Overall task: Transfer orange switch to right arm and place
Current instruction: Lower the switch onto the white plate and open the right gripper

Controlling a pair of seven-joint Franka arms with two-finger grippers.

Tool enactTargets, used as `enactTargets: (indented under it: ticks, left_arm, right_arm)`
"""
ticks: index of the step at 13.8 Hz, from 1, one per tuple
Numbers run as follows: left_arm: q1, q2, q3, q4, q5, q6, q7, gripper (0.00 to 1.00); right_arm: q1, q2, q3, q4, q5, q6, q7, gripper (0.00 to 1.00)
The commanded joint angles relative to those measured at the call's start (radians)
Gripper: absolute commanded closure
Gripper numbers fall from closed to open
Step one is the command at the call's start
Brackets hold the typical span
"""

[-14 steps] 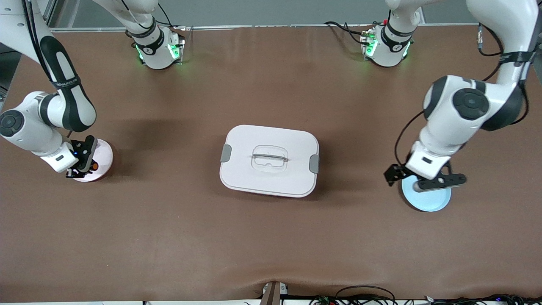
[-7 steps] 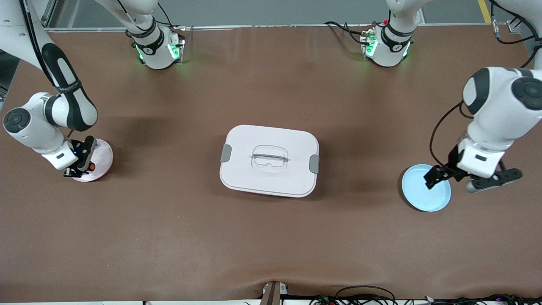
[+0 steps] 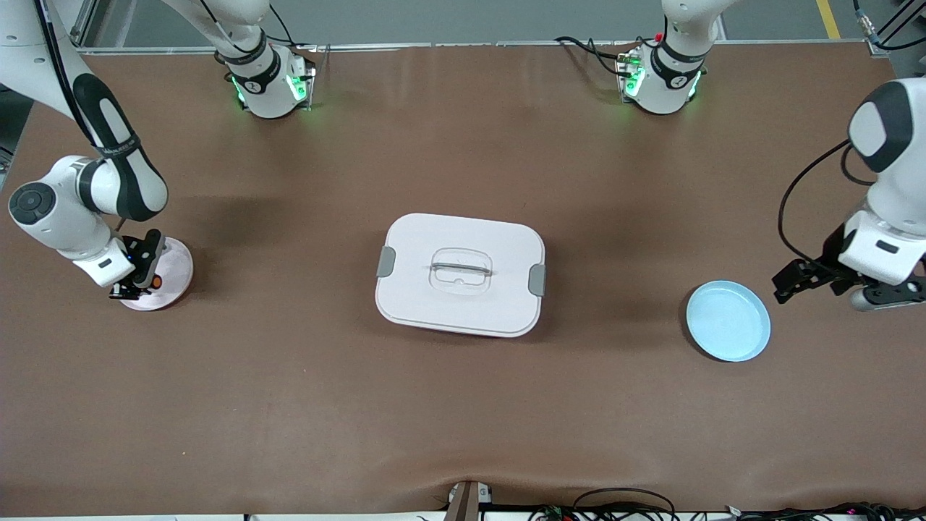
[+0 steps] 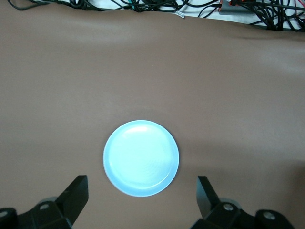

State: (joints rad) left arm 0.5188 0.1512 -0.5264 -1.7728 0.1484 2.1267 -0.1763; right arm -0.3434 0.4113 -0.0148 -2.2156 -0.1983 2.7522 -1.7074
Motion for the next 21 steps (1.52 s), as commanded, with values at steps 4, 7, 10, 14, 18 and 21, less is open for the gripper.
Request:
enactTargets:
  ticks: [4,7,10,14,18,21]
  left_arm:
    - [-0.015,-0.025,0.002,0.15,-0.059,-0.21,0.083,0.0]
    - [-0.248,-0.061,0.231,0.21,-0.07,-0.309,0.083,0.0]
    - [-0.425,-0.113,0.423,0.208,-0.127,-0.335,0.084,0.0]
    - [-0.528,-0.147,0.503,0.211,-0.129,-0.357,0.07,0.0]
    - [-0.526,-0.16,0.487,0.213,-0.129,-0.393,0.069,0.0]
    - [-0.525,-0.179,0.487,0.213,-0.13,-0.436,0.081,0.0]
  right_arm:
    - [-0.026,0.038,0.006,-0.006,-0.026,0.052,-0.001,1.0]
    - [-0.026,0.046,0.006,-0.006,-0.024,0.069,0.008,1.0]
    - [-0.029,0.047,0.009,-0.003,-0.023,0.058,0.018,0.0]
    - [0.006,-0.028,0.01,0.04,-0.023,-0.088,0.061,0.0]
    - [0.03,-0.139,0.019,0.103,-0.012,-0.36,0.233,0.0]
    - [0.041,-0.198,0.021,0.203,0.005,-0.57,0.372,0.0]
